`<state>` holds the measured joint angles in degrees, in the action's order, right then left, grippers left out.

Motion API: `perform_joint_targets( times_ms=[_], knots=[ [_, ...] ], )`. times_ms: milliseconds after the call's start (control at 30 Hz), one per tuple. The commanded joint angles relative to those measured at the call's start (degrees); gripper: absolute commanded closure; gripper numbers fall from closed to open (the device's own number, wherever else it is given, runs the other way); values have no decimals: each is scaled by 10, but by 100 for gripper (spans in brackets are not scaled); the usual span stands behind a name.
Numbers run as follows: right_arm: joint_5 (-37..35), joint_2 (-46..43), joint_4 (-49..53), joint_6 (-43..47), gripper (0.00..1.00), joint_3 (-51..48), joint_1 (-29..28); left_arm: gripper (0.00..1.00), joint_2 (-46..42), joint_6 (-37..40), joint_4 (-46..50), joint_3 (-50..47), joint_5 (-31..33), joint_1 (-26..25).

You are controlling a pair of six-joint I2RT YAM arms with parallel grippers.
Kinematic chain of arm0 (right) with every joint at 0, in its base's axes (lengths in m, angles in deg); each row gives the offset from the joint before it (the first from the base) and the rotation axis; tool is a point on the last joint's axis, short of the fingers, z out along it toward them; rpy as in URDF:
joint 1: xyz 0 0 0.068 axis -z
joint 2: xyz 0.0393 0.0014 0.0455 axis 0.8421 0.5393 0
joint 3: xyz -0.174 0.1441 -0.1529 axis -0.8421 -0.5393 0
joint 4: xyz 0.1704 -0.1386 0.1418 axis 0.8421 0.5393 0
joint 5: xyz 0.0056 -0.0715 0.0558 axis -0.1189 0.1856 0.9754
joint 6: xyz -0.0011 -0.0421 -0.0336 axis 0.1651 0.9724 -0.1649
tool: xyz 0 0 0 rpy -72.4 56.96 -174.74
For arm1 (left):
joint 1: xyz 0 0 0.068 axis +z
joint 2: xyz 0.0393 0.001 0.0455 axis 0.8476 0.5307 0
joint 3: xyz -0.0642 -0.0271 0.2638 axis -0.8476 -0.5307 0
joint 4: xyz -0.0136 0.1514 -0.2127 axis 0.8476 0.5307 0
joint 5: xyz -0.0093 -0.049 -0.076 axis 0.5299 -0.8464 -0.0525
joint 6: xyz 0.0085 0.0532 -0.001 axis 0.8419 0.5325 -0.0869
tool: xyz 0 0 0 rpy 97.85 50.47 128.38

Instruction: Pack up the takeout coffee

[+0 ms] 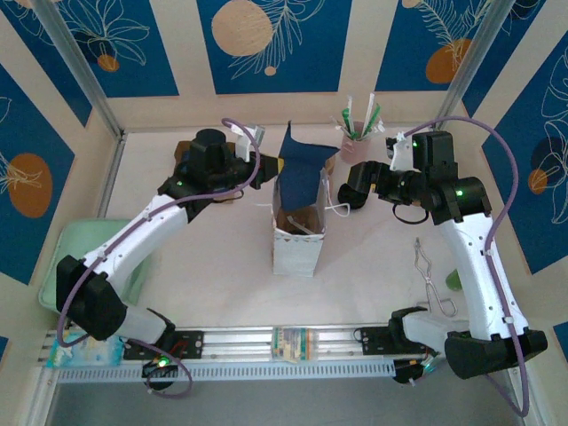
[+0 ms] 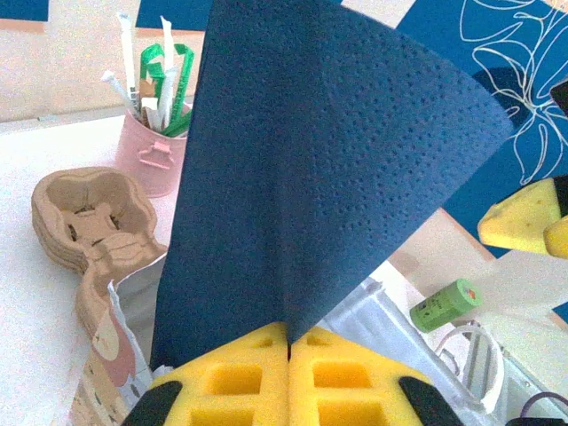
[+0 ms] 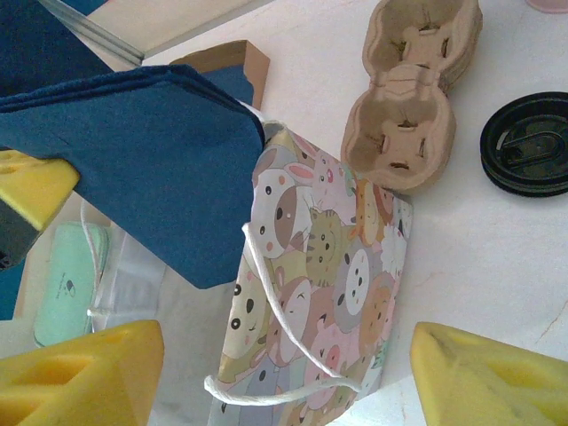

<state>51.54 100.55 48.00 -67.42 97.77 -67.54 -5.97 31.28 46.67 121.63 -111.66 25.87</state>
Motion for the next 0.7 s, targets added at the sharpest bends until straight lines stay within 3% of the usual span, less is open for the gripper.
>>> perform_joint_targets(
  times_ms=[0,500,667],
  knots=[
    [11,-5,-5,-4,26,-5,-5,94,0,16,-17,-10,9,-4],
    [12,-4,-7,-6,26,-8,-7,86,1,29,-17,-22,28,-4],
    [11,-1,-9,-7,26,-7,-8,78,-1,31,-13,-22,30,-4]
  ],
)
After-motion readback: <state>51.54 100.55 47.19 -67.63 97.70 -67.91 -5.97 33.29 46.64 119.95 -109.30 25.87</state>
